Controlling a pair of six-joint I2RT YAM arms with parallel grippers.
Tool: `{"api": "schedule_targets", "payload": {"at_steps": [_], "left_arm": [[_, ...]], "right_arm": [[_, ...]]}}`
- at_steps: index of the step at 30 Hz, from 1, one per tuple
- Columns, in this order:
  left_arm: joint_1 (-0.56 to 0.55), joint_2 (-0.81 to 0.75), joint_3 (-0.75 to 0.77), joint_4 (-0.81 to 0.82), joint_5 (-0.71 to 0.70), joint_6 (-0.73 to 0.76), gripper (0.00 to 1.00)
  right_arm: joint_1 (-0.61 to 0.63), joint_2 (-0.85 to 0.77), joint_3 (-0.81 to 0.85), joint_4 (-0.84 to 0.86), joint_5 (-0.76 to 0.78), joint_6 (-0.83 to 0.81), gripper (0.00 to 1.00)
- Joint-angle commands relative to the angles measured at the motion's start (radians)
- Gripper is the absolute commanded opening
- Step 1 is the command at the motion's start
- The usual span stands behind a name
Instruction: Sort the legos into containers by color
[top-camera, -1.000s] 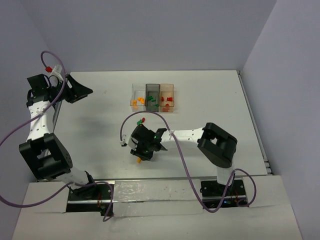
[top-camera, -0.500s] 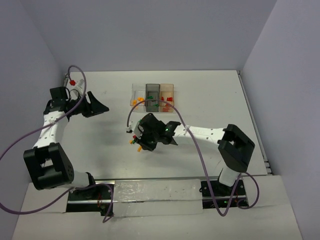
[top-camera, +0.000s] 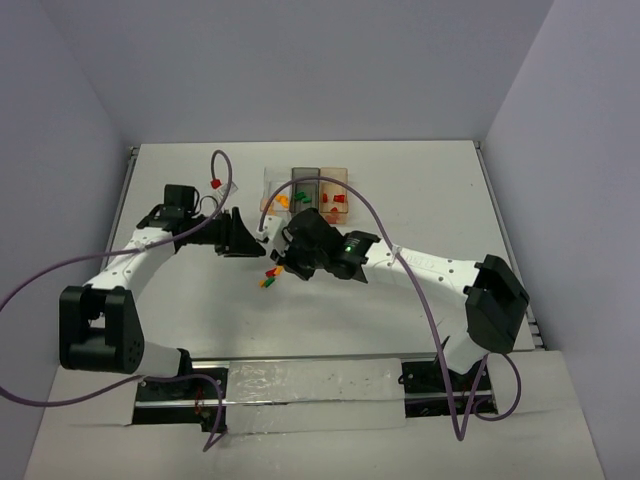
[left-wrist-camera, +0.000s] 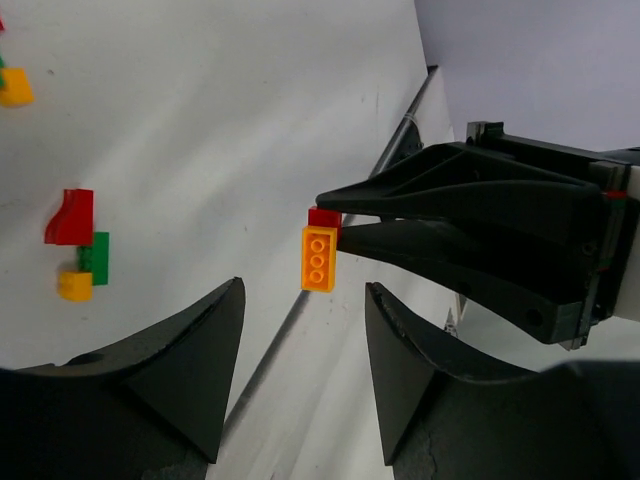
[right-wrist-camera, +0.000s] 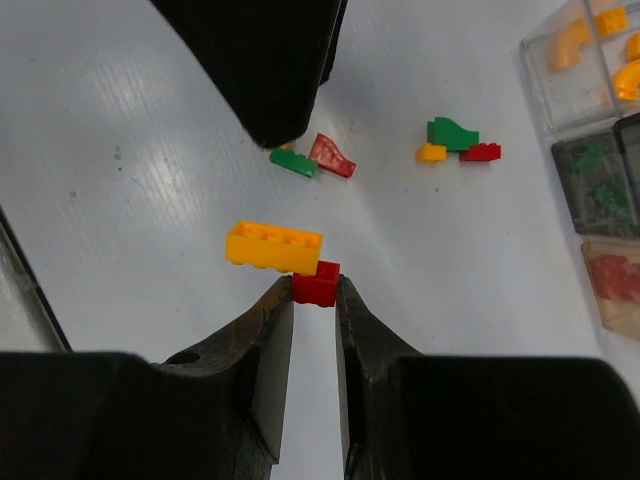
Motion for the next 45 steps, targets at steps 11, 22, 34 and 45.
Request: {"api": "schedule_targets", "payload": {"at_steps": [11, 22, 34, 45], "left_arm": [[-0.121, 0.09, 0.03, 0.027, 0.046, -0.013, 0.53], [-0.151, 0.115, 0.04, 0.042, 0.083, -0.027, 0.34], [-0.14, 0.104, 0.033, 0.073, 0.114, -0.049, 0.0], [-0.063, 0.047, 0.101, 0.081, -0.104, 0.041, 0.0]], "right_arm": [[0.009, -0.027, 0.091, -0.006, 0.034, -0.016, 0.11], [0.022, -0.019, 0.088, -0.003, 0.046, -0.025, 0.09], [0.023, -0.036, 0.049, -0.003, 0.055, -0.034, 0.01], [0.0, -0.068, -0.01, -0.012, 0.044, -0.037, 0.0]]}}
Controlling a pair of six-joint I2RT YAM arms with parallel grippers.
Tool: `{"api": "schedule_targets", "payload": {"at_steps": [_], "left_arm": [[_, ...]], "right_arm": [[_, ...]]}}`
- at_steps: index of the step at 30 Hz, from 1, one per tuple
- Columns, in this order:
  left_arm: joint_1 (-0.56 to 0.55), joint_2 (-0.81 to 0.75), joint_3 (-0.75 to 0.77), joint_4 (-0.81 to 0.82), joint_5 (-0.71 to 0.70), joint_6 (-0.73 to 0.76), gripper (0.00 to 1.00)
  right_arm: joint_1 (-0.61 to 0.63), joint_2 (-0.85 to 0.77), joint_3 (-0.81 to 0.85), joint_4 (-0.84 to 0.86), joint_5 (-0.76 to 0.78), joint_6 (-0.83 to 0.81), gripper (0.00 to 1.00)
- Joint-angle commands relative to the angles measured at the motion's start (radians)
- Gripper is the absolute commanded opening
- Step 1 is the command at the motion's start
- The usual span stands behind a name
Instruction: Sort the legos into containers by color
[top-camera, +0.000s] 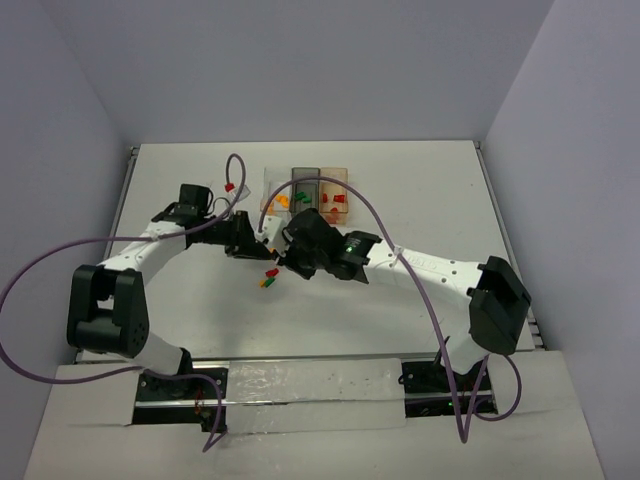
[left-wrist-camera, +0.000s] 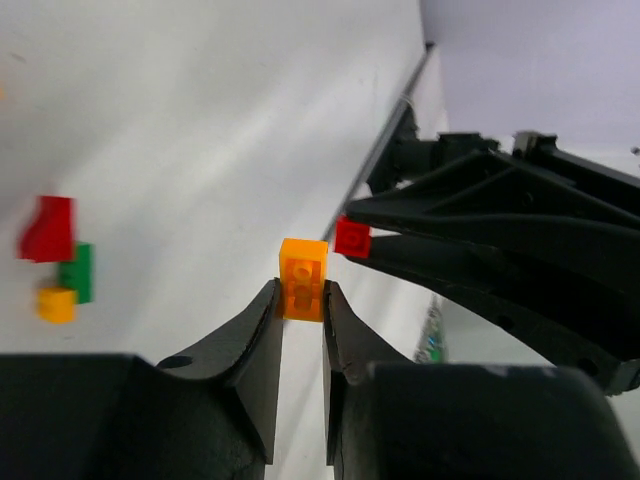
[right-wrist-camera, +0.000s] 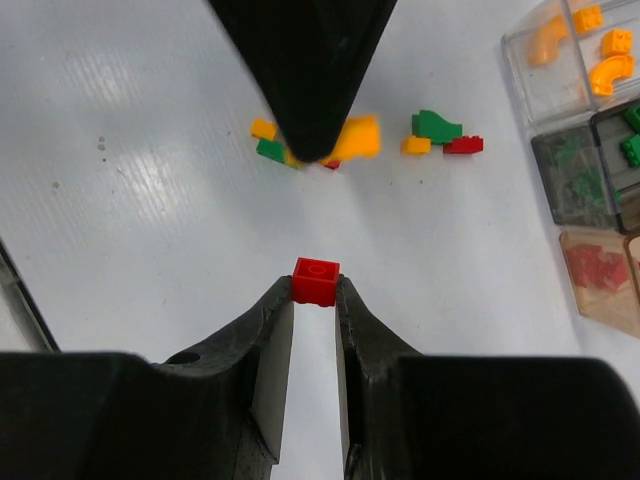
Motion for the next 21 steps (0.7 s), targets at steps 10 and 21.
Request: {"api": "schedule_targets", "payload": {"at_steps": [10, 21], "left_arm": [[-0.011, 0.135, 0.369, 0.121, -0.518, 0.007, 0.0], [-0.06, 0.383, 0.57, 0.187, -0.625, -0.005, 0.01]], "right_arm": [[-0.191, -0.017, 0.038, 0.021, -0.101, 0.039, 0.0], [-0.409, 0.103, 0.201, -0.023, -0.41, 0.157, 0.0]]}}
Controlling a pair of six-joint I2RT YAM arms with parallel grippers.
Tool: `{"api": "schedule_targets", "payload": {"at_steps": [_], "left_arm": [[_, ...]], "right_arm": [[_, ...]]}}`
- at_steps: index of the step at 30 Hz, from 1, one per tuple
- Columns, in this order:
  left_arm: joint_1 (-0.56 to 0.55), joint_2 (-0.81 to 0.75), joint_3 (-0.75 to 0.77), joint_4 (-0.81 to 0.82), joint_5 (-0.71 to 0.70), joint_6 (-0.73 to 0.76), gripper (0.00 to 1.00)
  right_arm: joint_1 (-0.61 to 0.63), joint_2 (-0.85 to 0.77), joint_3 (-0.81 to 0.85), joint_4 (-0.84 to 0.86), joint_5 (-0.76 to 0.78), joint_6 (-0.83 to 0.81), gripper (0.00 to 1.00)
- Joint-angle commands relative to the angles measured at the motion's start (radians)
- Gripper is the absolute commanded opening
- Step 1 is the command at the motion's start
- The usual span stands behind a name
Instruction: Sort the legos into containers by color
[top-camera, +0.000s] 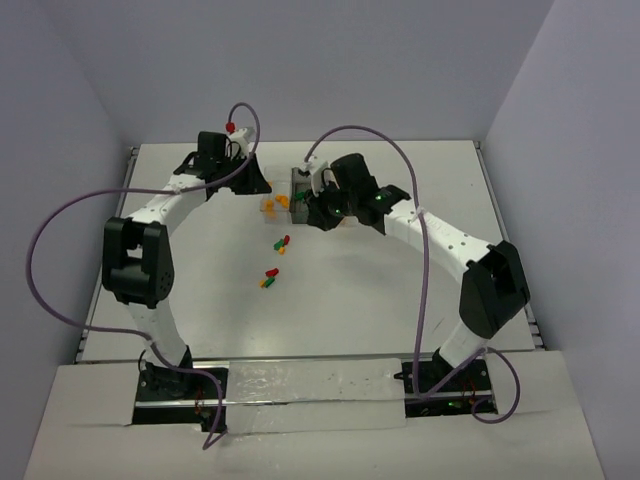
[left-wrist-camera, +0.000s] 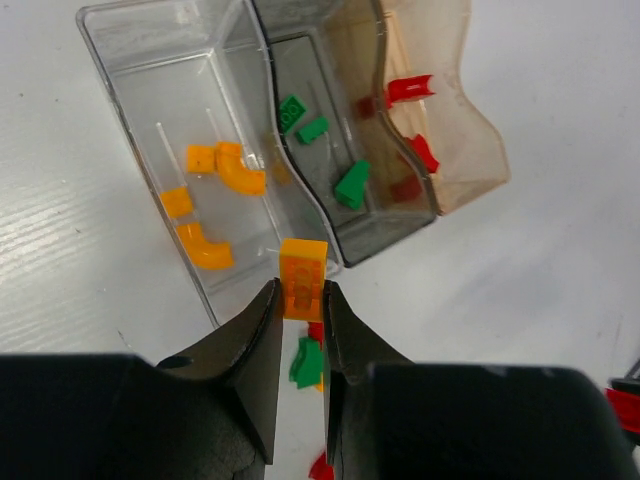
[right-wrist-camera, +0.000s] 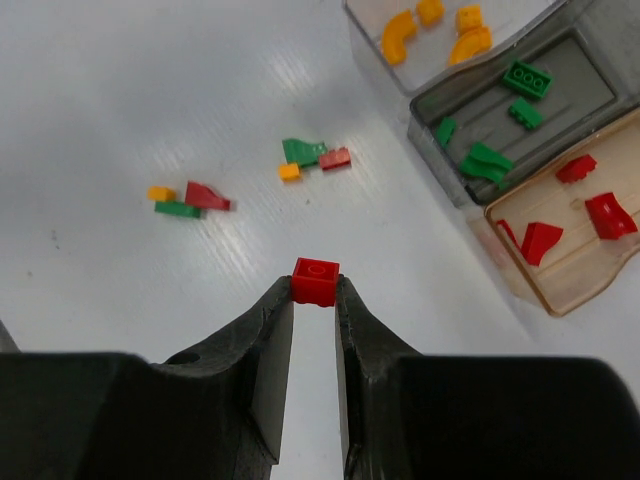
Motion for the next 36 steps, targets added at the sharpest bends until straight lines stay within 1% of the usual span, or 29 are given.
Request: {"api": "schedule_targets", "payload": {"at_steps": [1, 4, 7, 9, 12, 15, 16, 18, 21, 25, 27, 28, 29, 32, 34, 36], "left_arm": [[-0.013, 0.047, 0.076, 0.051, -0.067, -0.018, 0.01], [-0.016, 0.087, 0.112, 0.053, -0.08, -0.025, 0.01], [-0.021, 0.104, 0.127, 0.057, -0.085, -0.025, 0.02], [-0.028, 0.118, 0.139, 0.054, -0.094, -0.022, 0.04], [-0.032, 0.134, 0.162, 0.035, -0.095, -0.015, 0.22], [-0.034, 0.141, 0.174, 0.019, -0.102, -0.003, 0.4], [-0.033, 0.14, 0.175, 0.017, -0.102, 0.0, 0.43], [-0.033, 0.135, 0.183, 0.007, -0.097, 0.004, 0.52], [-0.033, 0.125, 0.198, -0.003, -0.094, 0.006, 0.62], [-0.033, 0.094, 0.23, -0.03, -0.093, 0.015, 0.64], [-0.034, 0.051, 0.23, -0.032, -0.096, 0.024, 0.65], [-0.034, 0.045, 0.229, -0.036, -0.097, 0.026, 0.65], [-0.034, 0.004, 0.22, -0.044, -0.103, 0.04, 0.66], [-0.033, -0.06, 0.184, -0.053, -0.118, 0.06, 0.66], [-0.033, -0.117, 0.137, -0.055, -0.126, 0.077, 0.69], [-0.033, -0.162, 0.08, -0.058, -0.128, 0.099, 0.76]], "right_arm": [[-0.066, 0.059, 0.094, -0.012, -0.171, 0.078, 0.0], [-0.111, 0.099, 0.14, -0.017, -0.239, 0.127, 0.0], [-0.122, 0.114, 0.156, -0.013, -0.24, 0.133, 0.0], [-0.127, 0.125, 0.173, -0.011, -0.231, 0.135, 0.0], [-0.135, 0.143, 0.193, -0.018, -0.213, 0.147, 0.0], [-0.149, 0.17, 0.223, -0.036, -0.161, 0.156, 0.0], [-0.151, 0.178, 0.231, -0.037, -0.145, 0.158, 0.0], [-0.17, 0.199, 0.254, -0.051, -0.116, 0.166, 0.0], [-0.187, 0.245, 0.295, -0.065, -0.069, 0.205, 0.0], [-0.19, 0.304, 0.367, -0.105, 0.015, 0.21, 0.0], [-0.191, 0.342, 0.41, -0.122, 0.061, 0.212, 0.0], [-0.191, 0.347, 0.422, -0.129, 0.068, 0.212, 0.0], [-0.19, 0.379, 0.445, -0.136, 0.11, 0.213, 0.0], [-0.196, 0.42, 0.487, -0.148, 0.154, 0.221, 0.0], [-0.2, 0.45, 0.507, -0.155, 0.17, 0.223, 0.02], [-0.207, 0.472, 0.533, -0.163, 0.185, 0.221, 0.04]]}}
